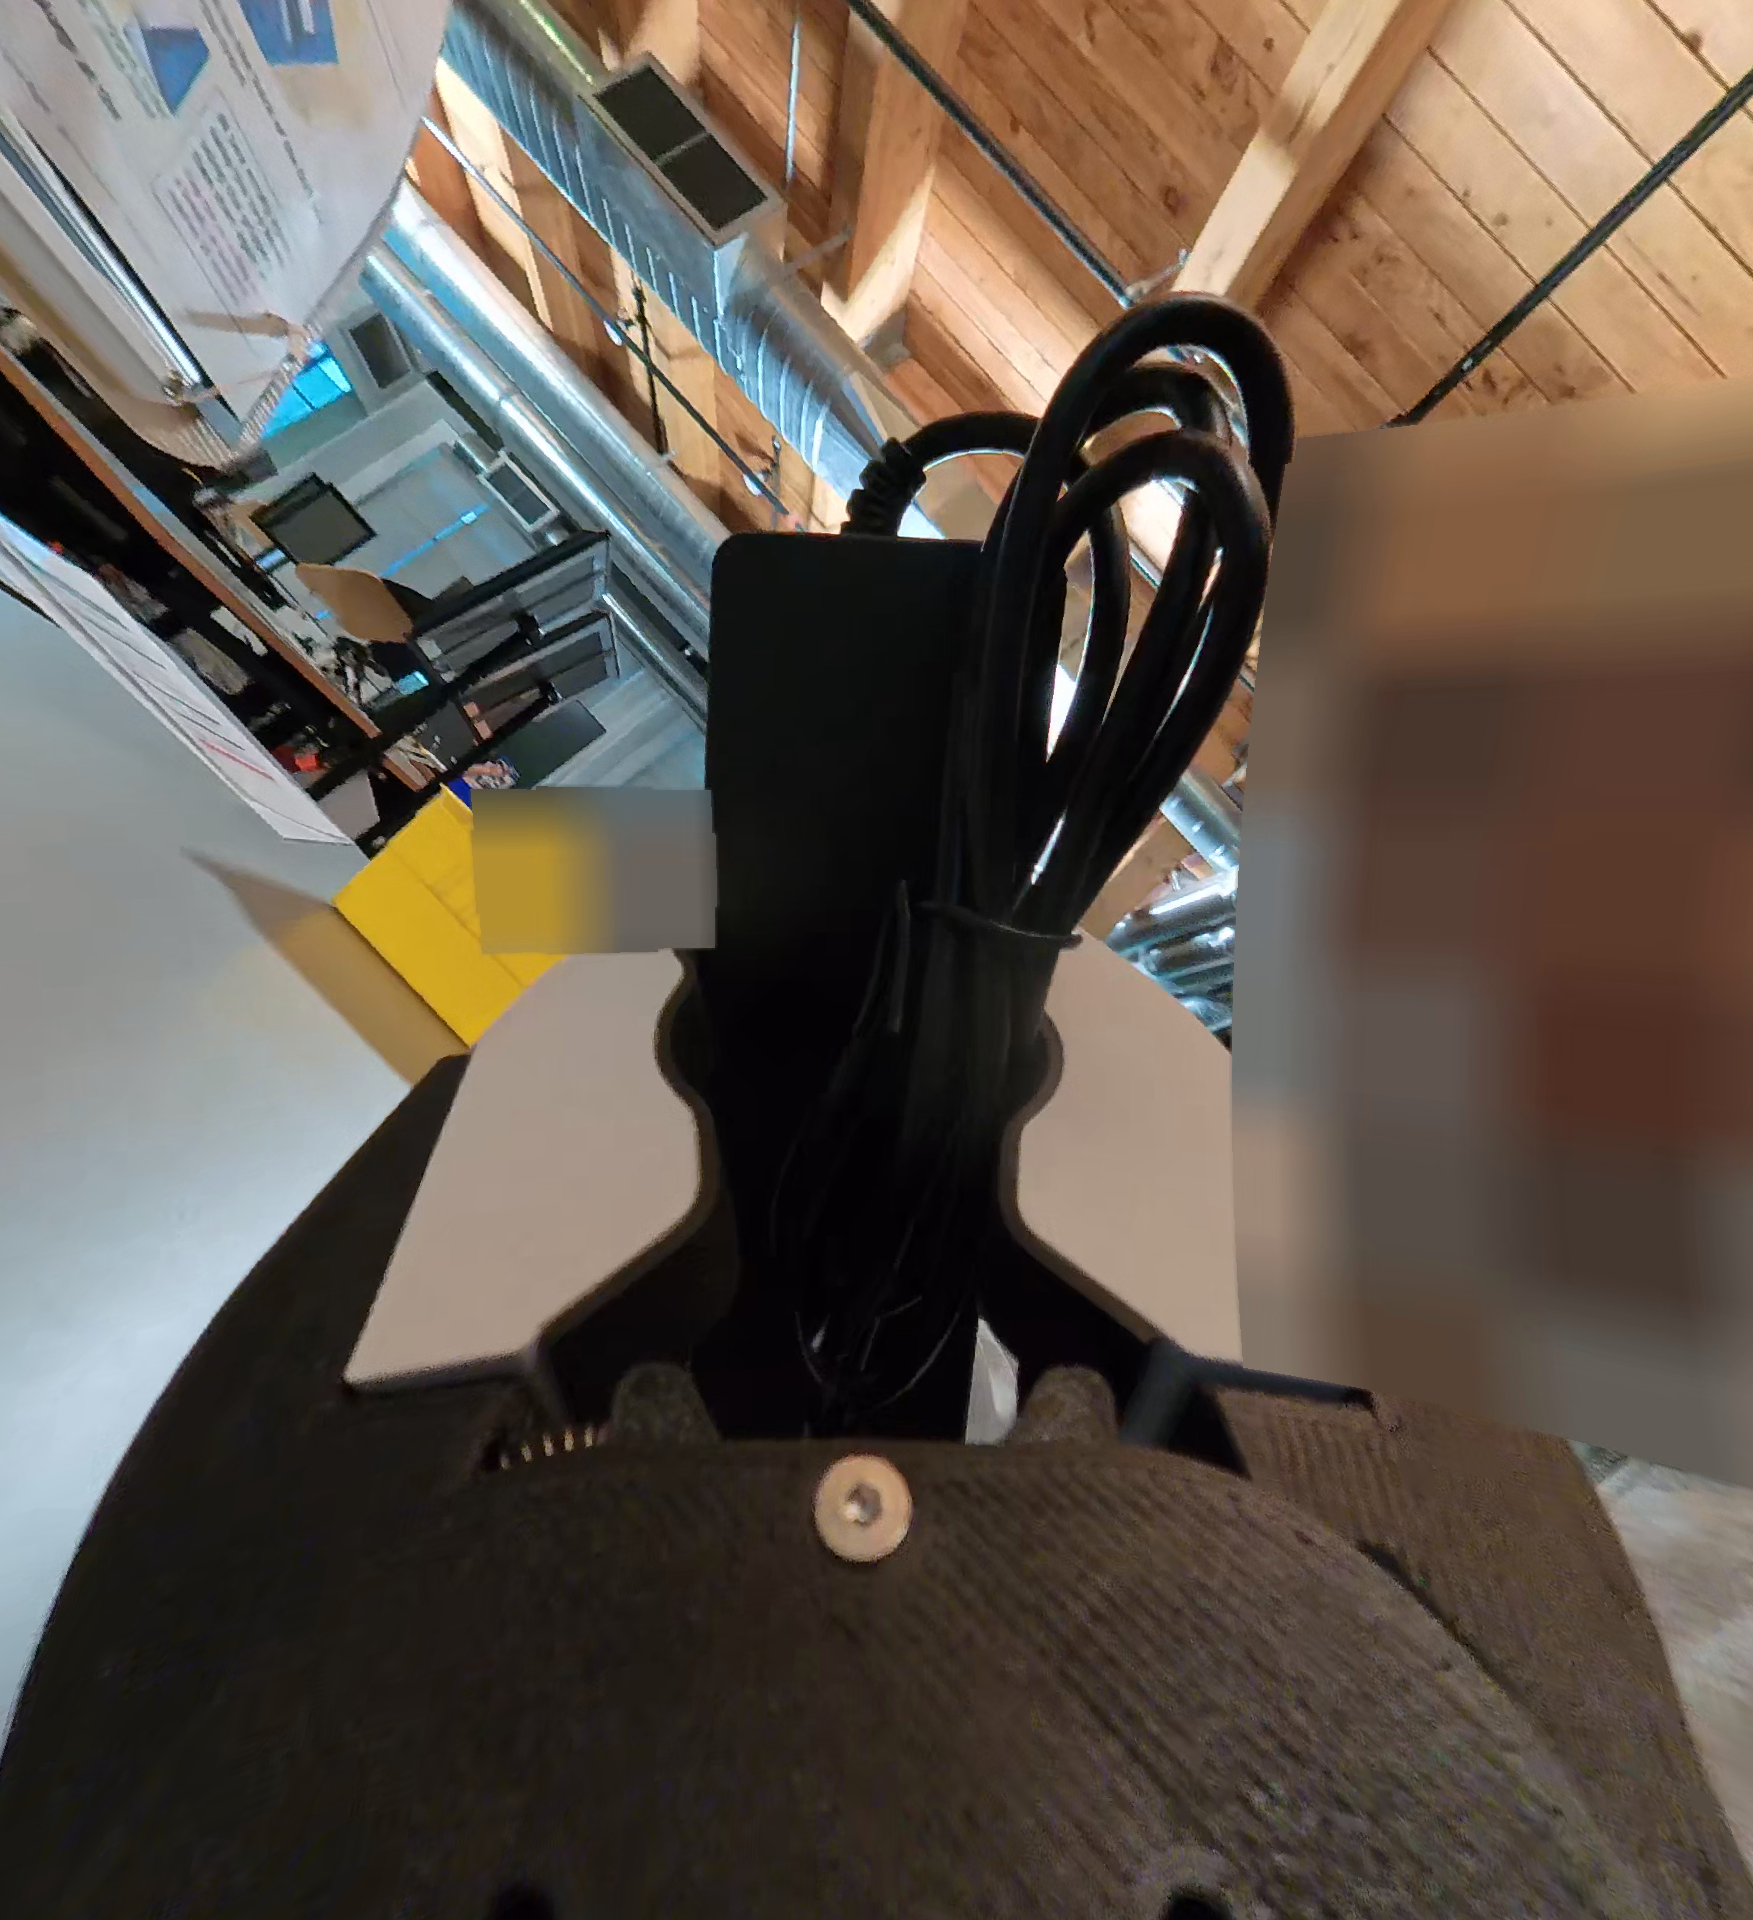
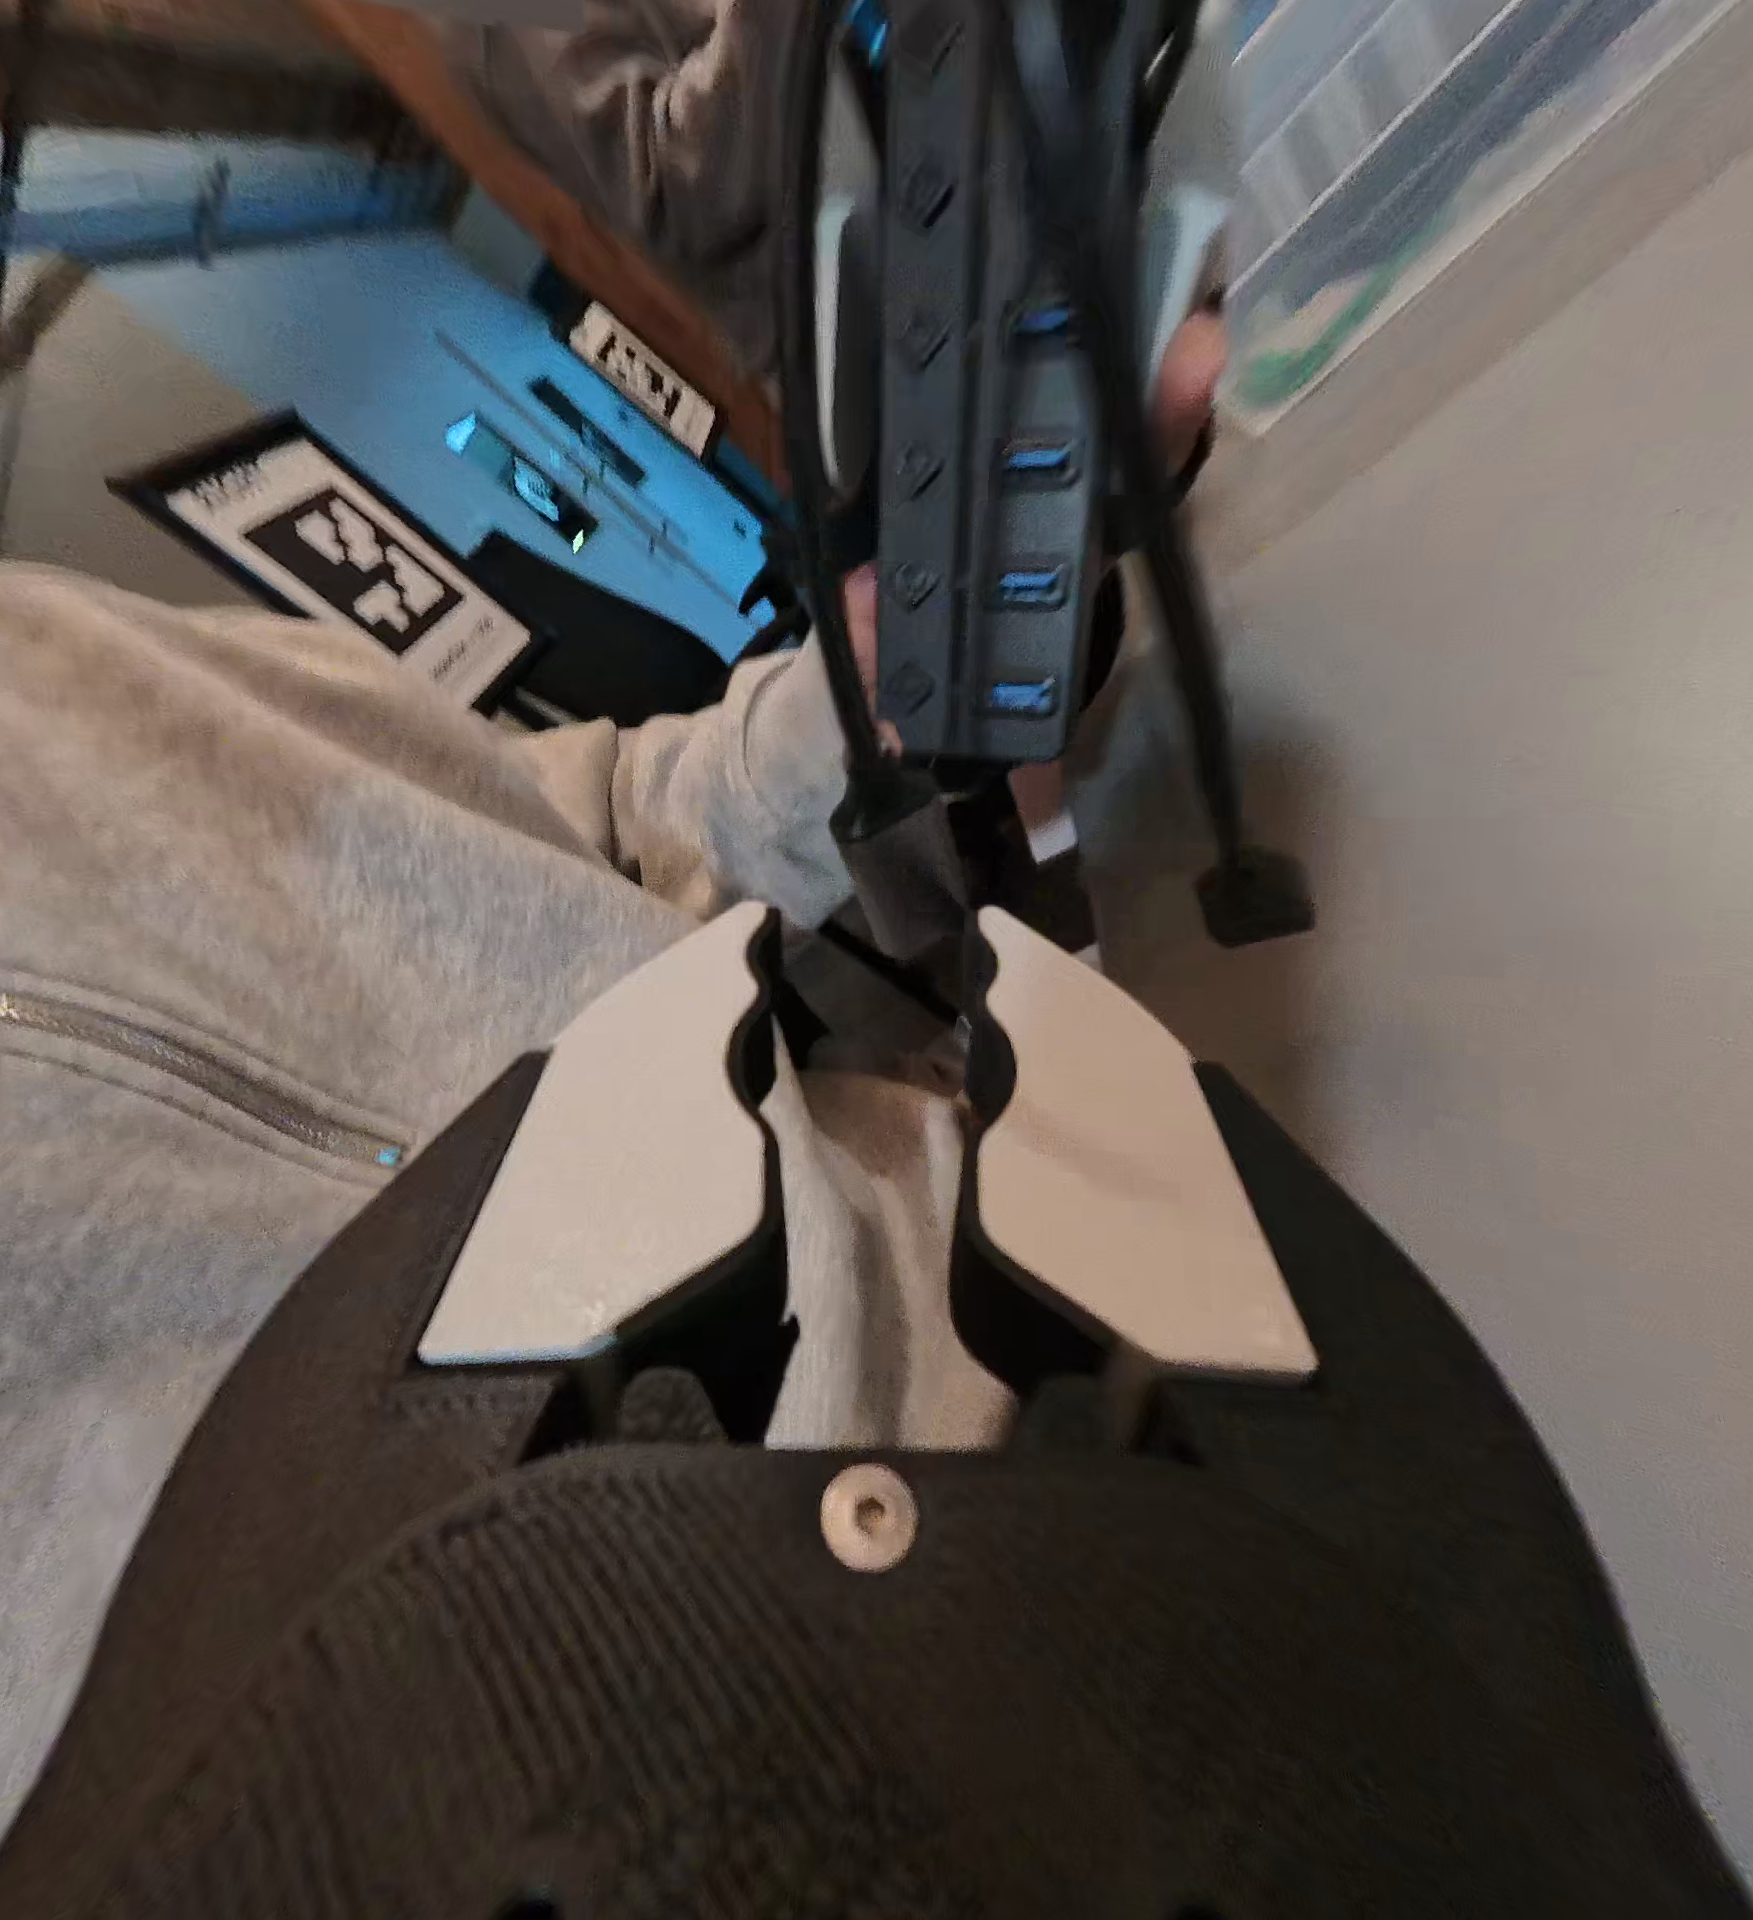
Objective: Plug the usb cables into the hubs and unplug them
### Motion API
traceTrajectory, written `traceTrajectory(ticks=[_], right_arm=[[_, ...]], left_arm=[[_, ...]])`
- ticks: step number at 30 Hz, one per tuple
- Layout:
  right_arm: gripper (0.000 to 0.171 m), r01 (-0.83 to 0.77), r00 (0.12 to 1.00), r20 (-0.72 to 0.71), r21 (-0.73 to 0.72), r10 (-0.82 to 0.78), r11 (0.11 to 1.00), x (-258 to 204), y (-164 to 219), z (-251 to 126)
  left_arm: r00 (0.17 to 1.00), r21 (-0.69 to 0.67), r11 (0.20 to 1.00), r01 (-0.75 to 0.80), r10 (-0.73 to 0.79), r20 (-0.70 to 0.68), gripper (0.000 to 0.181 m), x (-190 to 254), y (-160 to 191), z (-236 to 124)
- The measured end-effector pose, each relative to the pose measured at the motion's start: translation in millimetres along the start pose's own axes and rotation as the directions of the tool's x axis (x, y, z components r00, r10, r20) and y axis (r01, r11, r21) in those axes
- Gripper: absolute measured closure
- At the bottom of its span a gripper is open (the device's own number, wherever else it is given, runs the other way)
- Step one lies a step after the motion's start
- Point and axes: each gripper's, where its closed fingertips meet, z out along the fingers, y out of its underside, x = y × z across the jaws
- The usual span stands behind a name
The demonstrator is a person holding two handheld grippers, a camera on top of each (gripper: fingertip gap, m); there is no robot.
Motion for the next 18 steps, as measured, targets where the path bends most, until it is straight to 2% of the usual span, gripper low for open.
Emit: traceTrajectory(ticks=[3, 7, 8, 18], right_arm=[[0.136, 0.035, 0.999, 0.006, -0.069, -0.035, 0.997, -4.8, 12.6, 11.1], [0.133, 0.048, 0.999, 0.004, -0.084, -0.048, 0.995, -5.4, 15.7, 14.5], [0.133, 0.05, 0.999, -0.003, -0.078, -0.05, 0.996, -4.2, 14.4, 13.4], [0.134, -0.039, 0.999, 0.008, 0.072, 0.039, 0.997, 2.9, -10.4, -3.7]], left_arm=[[0.999, 0.042, 0.999, -0.027, 0.025, 0.038, 0.12, -4.4, -5.6, -2.8], [0.999, 0.083, 0.996, -0.019, 0.016, 0.038, 0.124, -5.8, -13.2, -6.9], [0.999, 0.09, 0.996, -0.016, 0.013, 0.035, 0.119, -5.5, -14.5, -7.6], [1.0, 0.094, 0.996, 0.006, -0.005, -0.007, 0.119, -0.2, -16.0, -7.2]])
